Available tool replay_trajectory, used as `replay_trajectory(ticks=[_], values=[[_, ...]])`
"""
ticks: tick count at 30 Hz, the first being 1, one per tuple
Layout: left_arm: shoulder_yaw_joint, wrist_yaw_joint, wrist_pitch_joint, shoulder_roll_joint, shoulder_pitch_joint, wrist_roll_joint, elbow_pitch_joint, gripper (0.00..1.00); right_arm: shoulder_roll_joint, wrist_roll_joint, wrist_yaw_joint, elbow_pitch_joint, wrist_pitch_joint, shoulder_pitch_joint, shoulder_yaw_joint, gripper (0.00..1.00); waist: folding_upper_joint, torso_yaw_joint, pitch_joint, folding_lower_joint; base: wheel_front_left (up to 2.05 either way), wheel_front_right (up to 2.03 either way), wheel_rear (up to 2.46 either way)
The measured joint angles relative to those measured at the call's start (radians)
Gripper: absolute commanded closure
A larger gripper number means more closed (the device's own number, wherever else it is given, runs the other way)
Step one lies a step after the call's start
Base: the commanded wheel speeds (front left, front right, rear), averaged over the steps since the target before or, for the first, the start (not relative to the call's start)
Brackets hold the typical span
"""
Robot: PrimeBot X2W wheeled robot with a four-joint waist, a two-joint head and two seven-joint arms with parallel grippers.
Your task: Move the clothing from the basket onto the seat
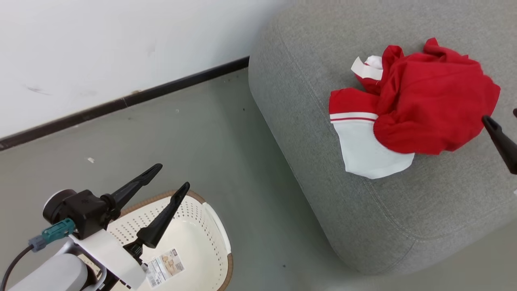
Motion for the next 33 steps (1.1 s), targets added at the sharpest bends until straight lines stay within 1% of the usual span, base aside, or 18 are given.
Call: replay_trajectory(ticks=[3, 6, 10, 13, 18, 19, 24, 27, 28, 33], values=[[0.010, 0.006, -0.008, -0.018, 0.014, -0.010, 0.014, 0.00, -0.035, 0.006, 0.000, -0.036, -0.001, -0.001, 0.005, 0.00, 0.0000, 0.005, -0.025, 0.0000, 0.00, 0.00, 0.00], [0.024, 0.024, -0.008, -0.032, 0.017, -0.022, 0.025, 0.00, -0.057, 0.007, 0.000, -0.058, -0.014, -0.001, 0.007, 0.00, 0.0000, 0.014, -0.048, 0.0000, 0.00, 0.00, 0.00], [0.059, 0.047, -0.012, -0.050, 0.037, -0.042, 0.043, 0.00, -0.051, 0.003, 0.000, -0.082, -0.041, -0.001, 0.015, 0.00, 0.0000, 0.030, -0.075, 0.0000, 0.00, 0.00, 0.00], [0.089, 0.063, -0.016, -0.056, 0.046, -0.057, 0.054, 0.00, -0.042, -0.024, 0.000, -0.082, -0.076, -0.001, 0.015, 0.00, 0.0000, 0.046, -0.092, 0.0000, 0.00, 0.00, 0.00], [0.140, 0.096, -0.016, -0.063, 0.066, -0.076, 0.078, 0.00, 0.012, -0.046, 0.000, -0.060, -0.149, -0.001, 0.000, 0.00, 0.0000, 0.079, -0.116, 0.0000, 0.00, 0.00, 0.00], [0.140, 0.096, -0.016, -0.063, 0.066, -0.076, 0.078, 0.00, 0.012, -0.046, 0.000, -0.060, -0.149, -0.001, 0.000, 0.00, 0.0000, 0.079, -0.116, 0.0000, 0.00, 0.00, 0.00], [0.186, 0.122, -0.017, -0.076, 0.102, -0.090, 0.095, 0.00, 0.073, -0.092, 0.000, -0.045, -0.202, -0.001, 0.001, 0.00, 0.0000, 0.115, -0.136, 0.0000, 0.00, 0.00, 0.00], [0.226, 0.135, -0.017, -0.088, 0.118, -0.096, 0.098, 0.00, 0.106, -0.108, 0.000, -0.029, -0.237, 0.000, 0.001, 0.00, 0.0000, 0.139, -0.147, 0.0001, 0.00, 0.00, 0.00], [0.258, 0.144, -0.017, -0.098, 0.125, -0.096, 0.098, 0.00, 0.127, -0.123, 0.000, -0.022, -0.259, 0.001, 0.004, 0.00, 0.0000, 0.155, -0.153, 0.0001, 0.00, 0.00, 0.00], [0.324, 0.155, -0.017, -0.123, 0.163, -0.105, 0.098, 0.00, 0.189, -0.166, 0.000, -0.013, -0.317, 0.016, 0.009, 0.00, 0.0000, 0.198, -0.167, 0.0000, 0.00, 0.00, 0.00]])
